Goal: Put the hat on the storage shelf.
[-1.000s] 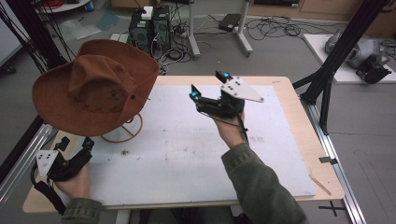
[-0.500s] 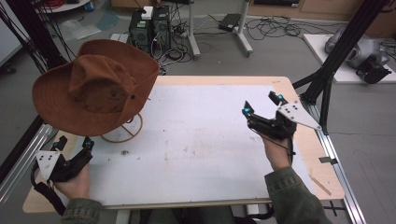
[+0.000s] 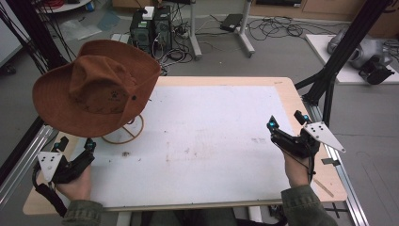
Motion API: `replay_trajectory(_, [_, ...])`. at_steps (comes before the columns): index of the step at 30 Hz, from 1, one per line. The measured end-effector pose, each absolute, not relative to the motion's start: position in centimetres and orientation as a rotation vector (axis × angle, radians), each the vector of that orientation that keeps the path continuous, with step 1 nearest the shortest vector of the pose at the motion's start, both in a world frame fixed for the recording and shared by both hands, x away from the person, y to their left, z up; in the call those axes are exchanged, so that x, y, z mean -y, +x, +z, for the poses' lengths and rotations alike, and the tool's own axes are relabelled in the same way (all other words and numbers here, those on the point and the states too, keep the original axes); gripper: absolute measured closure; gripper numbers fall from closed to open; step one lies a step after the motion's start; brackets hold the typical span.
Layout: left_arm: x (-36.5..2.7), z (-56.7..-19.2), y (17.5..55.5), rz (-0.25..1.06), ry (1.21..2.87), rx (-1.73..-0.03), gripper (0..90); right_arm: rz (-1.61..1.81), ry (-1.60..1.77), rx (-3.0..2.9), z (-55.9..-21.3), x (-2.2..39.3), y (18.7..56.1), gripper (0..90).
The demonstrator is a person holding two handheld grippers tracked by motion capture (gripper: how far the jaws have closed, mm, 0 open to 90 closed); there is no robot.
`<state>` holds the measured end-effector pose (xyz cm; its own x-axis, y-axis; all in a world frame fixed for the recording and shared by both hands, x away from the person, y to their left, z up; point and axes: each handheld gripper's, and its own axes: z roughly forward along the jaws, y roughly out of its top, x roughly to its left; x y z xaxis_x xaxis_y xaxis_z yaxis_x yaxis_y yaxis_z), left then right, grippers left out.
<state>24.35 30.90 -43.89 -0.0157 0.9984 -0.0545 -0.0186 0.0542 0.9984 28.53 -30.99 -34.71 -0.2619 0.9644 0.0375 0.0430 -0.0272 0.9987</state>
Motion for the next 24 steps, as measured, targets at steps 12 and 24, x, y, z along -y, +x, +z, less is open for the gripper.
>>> replay_trajectory(12, [-30.8, -44.0, 24.4, 1.187, 1.158, -1.233, 21.7, 1.374, 1.201, -1.399, -39.4, 31.9, 28.6, 12.0])
replay_trajectory(24, [-30.8, -44.0, 24.4, 1.186, 1.159, -1.237, 21.7, 1.309, 1.255, -1.416, -43.8, 31.7, 29.2, 12.0])
